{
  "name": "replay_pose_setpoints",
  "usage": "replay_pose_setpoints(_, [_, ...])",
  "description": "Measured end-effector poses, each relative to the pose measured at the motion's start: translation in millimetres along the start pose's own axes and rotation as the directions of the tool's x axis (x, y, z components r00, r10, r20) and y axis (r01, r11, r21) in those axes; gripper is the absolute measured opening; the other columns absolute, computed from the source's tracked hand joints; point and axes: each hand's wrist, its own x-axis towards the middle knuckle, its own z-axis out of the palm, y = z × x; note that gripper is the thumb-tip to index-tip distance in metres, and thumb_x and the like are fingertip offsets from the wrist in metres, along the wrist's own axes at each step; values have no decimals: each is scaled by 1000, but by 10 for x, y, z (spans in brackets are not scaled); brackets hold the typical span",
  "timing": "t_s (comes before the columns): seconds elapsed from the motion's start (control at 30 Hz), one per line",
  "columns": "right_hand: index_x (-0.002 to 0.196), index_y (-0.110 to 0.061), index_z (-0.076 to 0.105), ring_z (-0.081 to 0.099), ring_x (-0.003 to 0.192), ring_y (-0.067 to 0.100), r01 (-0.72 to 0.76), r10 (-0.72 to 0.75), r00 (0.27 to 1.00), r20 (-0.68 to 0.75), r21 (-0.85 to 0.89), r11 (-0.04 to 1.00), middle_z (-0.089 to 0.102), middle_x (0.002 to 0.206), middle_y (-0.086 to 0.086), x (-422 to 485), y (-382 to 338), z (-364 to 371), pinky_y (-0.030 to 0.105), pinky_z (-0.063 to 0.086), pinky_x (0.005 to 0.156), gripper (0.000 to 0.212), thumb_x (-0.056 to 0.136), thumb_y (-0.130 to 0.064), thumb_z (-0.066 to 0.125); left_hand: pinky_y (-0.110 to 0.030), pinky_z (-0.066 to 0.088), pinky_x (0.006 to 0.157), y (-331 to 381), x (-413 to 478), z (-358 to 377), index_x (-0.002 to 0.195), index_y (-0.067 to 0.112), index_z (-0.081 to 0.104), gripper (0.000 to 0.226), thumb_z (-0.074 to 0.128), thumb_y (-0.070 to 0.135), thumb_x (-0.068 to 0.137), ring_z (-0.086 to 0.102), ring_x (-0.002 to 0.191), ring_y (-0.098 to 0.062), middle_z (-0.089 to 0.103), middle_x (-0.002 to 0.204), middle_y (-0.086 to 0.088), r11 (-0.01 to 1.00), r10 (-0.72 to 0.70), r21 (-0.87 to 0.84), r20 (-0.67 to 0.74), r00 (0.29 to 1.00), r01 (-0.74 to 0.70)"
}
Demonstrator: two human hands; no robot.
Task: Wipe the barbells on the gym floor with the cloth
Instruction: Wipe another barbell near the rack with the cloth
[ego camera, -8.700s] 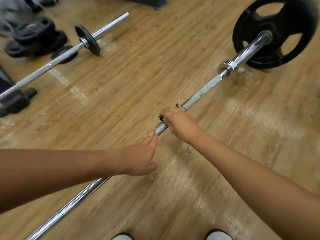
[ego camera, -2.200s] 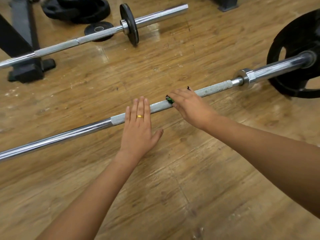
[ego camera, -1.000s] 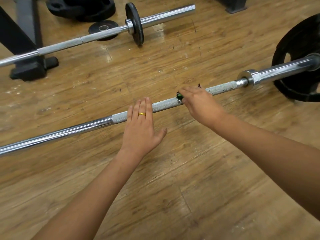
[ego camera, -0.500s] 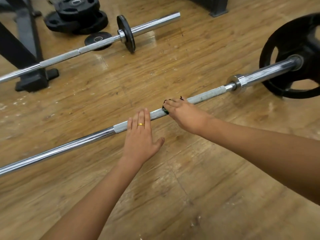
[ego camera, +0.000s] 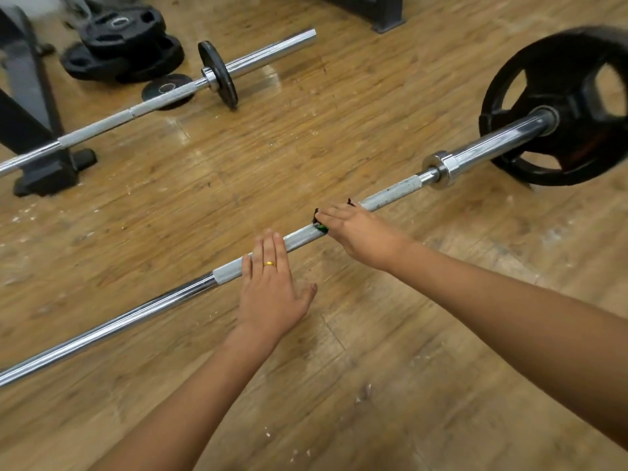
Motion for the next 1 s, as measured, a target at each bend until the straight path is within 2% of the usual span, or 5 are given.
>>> replay_pose_setpoints(0.17, [134,-1,58,49,132,31,-83,88,994,-68,69,994,60,136,13,-164,-106,61,55,35,112,40,95,-5,54,-46,-5,125,200,6,-26,161,8,1,84,4,63,97,-7,156,-20,-2,169,-7,992,75,-104,-23,997,-77])
replay_pose_setpoints(0.33, [138,-4,56,48,134,29,-16,21,996,-86,57,998,57,141,10,-417,-63,43,49,33,113,40,98,-8,54,-50,-4,125,326,-152,83,160,5,5,81,15,60,102,-5,156,-23,2,169,-10,993,116,-21,-53,992,-117])
replay_pose_setpoints(0.5, [129,-1,61,54,125,35,-164,175,974,-141,89,982,63,131,14,-548,-7,43,54,37,111,37,95,-7,50,-54,-3,124,430,-277,131,160,3,7,83,17,61,102,-6,156,-26,1,169,-12,994,106,2,-53,993,-107])
replay_pose_setpoints(0.87, [134,-5,59,50,131,29,-204,219,948,-232,88,975,61,136,9,-733,14,59,48,27,117,38,97,-8,52,-56,-2,122,506,-379,97,158,-1,13,88,18,65,101,0,156,-29,5,168,-17,995,96,28,-35,995,-95])
replay_pose_setpoints(1.0, [133,-6,59,51,129,29,-133,141,969,-205,53,990,61,135,8,-738,-29,79,49,30,114,38,96,-10,52,-58,1,122,546,-375,85,157,-2,20,90,20,67,99,7,155,-32,17,166,-19,996,78,45,-11,997,-77])
